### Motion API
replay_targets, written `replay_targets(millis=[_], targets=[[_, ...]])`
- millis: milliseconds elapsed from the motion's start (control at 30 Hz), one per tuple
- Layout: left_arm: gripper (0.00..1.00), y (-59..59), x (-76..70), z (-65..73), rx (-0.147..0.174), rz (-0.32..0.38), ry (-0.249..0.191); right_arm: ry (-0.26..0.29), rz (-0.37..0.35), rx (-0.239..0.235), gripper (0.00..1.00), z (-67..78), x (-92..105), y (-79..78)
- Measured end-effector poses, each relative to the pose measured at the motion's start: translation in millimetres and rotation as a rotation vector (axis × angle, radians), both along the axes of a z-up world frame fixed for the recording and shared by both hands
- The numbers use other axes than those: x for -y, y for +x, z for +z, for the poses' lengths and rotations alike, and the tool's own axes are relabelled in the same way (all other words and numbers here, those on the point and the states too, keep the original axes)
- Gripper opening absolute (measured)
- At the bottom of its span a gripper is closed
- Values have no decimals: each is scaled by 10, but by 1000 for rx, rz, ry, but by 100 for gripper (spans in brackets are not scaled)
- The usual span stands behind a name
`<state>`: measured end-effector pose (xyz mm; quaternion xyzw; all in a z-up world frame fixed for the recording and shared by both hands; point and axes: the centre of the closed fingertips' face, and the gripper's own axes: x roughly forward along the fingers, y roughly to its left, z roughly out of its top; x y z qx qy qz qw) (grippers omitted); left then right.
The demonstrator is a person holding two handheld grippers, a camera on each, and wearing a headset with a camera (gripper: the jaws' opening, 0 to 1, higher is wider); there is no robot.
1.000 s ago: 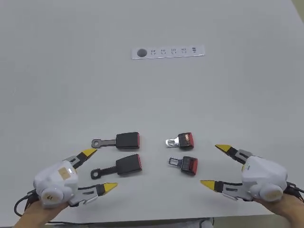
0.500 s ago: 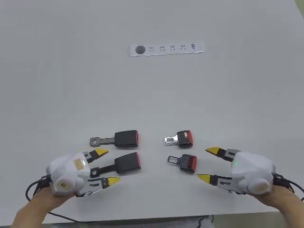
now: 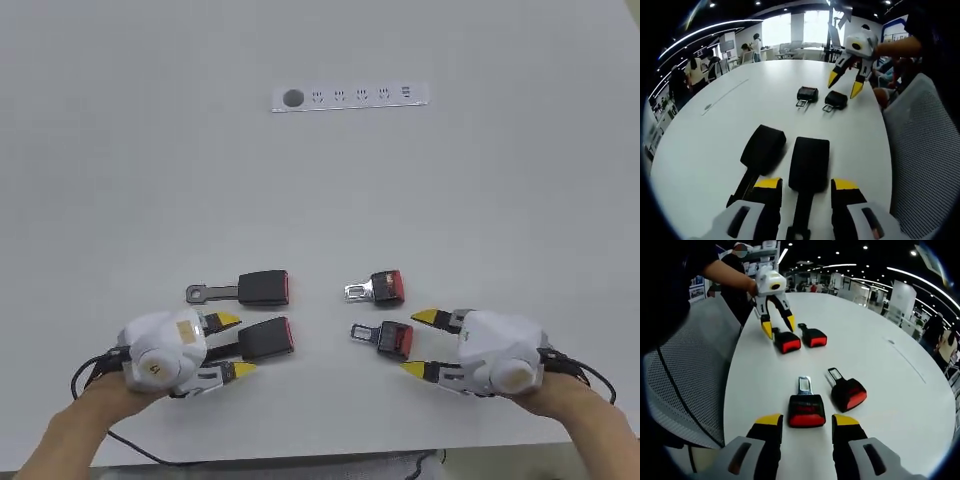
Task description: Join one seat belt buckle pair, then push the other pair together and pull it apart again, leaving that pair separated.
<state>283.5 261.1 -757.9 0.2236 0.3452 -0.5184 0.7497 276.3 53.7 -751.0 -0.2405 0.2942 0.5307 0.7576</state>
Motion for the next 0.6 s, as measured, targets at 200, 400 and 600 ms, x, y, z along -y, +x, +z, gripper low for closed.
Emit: replay_targets(millis=[200,400,600], targets=[[34,-23,2,-58,-7,-42,29,-28,26,-4,33,-57,-12,-4],[32,7,-26,-135,-7,-64,48,-51,48,-1,31,-106,-16,3],[31,3,-34,-147,-8,-95,61,-59,66,7,31,-119,-26,6]])
